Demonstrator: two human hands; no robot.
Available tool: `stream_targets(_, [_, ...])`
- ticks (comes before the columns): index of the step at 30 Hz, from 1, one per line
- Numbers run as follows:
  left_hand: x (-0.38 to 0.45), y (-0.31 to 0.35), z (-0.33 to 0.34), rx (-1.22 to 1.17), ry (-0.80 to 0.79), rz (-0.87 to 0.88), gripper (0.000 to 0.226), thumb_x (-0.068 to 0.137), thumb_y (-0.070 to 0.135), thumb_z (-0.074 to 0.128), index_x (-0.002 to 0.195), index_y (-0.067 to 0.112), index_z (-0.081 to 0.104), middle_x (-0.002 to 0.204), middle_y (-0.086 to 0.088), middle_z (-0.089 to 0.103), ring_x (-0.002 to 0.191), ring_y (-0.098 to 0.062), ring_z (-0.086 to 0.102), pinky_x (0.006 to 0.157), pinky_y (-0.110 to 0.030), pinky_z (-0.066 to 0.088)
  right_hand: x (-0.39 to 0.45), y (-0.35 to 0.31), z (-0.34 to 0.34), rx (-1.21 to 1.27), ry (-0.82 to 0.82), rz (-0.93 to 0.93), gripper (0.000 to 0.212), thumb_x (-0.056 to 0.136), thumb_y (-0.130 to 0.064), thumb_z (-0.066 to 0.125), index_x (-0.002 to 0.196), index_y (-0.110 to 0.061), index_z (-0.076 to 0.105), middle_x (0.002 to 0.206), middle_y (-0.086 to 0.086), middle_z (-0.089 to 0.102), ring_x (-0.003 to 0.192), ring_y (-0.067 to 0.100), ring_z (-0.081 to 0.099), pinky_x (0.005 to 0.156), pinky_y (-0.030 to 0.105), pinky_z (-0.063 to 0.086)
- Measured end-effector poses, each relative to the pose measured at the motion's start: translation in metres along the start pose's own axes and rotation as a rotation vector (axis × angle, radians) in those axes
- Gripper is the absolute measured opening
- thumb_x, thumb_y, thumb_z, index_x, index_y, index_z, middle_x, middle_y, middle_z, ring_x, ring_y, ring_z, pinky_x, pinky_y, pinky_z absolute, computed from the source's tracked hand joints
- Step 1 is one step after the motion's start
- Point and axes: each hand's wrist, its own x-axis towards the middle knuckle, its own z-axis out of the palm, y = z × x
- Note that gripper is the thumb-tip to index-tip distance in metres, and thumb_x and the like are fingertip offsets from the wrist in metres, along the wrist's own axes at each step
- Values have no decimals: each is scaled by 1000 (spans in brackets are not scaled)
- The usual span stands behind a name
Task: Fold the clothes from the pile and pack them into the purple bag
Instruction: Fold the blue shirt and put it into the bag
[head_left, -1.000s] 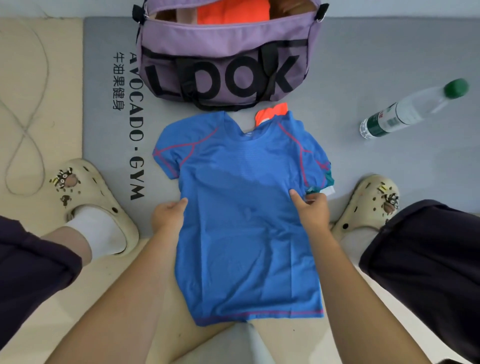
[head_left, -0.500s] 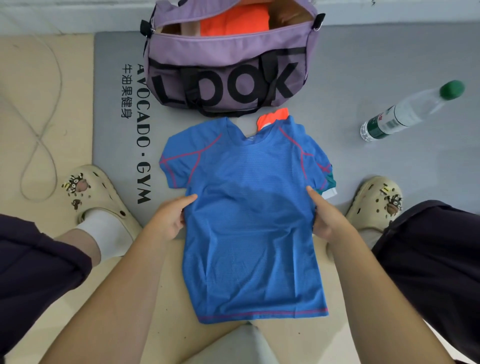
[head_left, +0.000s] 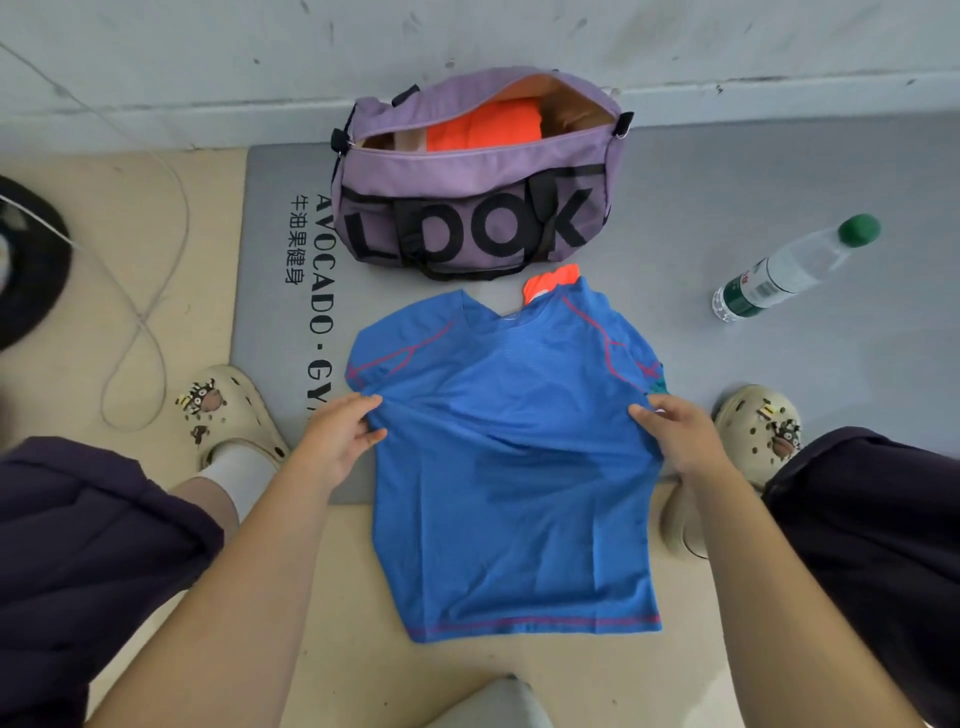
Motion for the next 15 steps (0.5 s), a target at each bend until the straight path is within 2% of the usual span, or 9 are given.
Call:
stream_targets(2, [-1, 7, -5, 48, 1, 33, 10, 94, 7, 59, 91, 16, 59, 99, -8, 66, 75, -12, 65, 52, -19, 53, -1, -10, -4, 14, 36, -46, 13, 91, -10, 65, 78, -12, 62, 86, 10, 65, 79, 21, 59, 75, 34, 47])
stream_targets(3, [-2, 11, -8, 62, 16, 60, 10, 94, 7, 60, 96, 16, 59, 103, -10, 65, 76, -14, 64, 51, -20, 54, -1, -14, -6, 30, 56, -50, 9, 91, -13, 66, 83, -11, 61, 86, 9, 66, 77, 20, 60, 72, 32, 47])
stream_targets(5, [-4, 18, -15, 75, 44, 136, 26, 94, 7, 62, 116, 20, 58, 109, -9, 64, 81, -18, 64, 53, -24, 57, 0, -20, -10, 63, 113, -53, 12, 89, -18, 69, 96, -14, 60, 86, 6, 67, 71, 17, 62, 63, 28, 49])
stream_targets(7, [-6, 24, -21, 128, 60, 189, 37, 95, 8, 62, 128, 24, 58, 110, -7, 65, 84, -22, 64, 57, -26, 60, -1, -25, -10, 127, 136, -64, 11, 89, -19, 69, 95, -21, 60, 84, 4, 67, 65, 14, 62, 56, 25, 49])
stream_targets(9, [-8, 27, -26, 209, 46, 213, 31, 95, 10, 61, 125, 16, 64, 110, -9, 64, 88, -26, 62, 59, -25, 60, -1, -30, -8, 205, 79, -58, 8, 91, -15, 66, 88, -22, 62, 83, 5, 65, 67, 16, 60, 58, 25, 49])
stream_targets(12, [-10, 30, -26, 367, 17, 236, 29, 89, 3, 67, 118, 6, 67, 103, -13, 65, 83, -23, 64, 60, -19, 58, -1, -32, -4, 282, -81, -45, 12, 90, -3, 63, 89, -15, 65, 81, 10, 57, 74, 20, 57, 75, 31, 48])
stream_targets(13, [-9, 30, -25, 432, 9, 246, 29, 86, -2, 69, 114, 6, 68, 99, -12, 67, 80, -20, 65, 59, -16, 57, 0, -32, -3, 233, -117, -57, 15, 89, 1, 63, 92, -13, 66, 80, 11, 57, 75, 20, 59, 77, 31, 49])
stream_targets(15, [-8, 30, -24, 559, 13, 270, 28, 83, -5, 71, 105, 11, 68, 88, -10, 67, 75, -15, 65, 60, -12, 54, 2, -31, 1, 62, -107, -92, 19, 85, 6, 66, 98, -8, 68, 80, 11, 63, 70, 12, 64, 70, 21, 52])
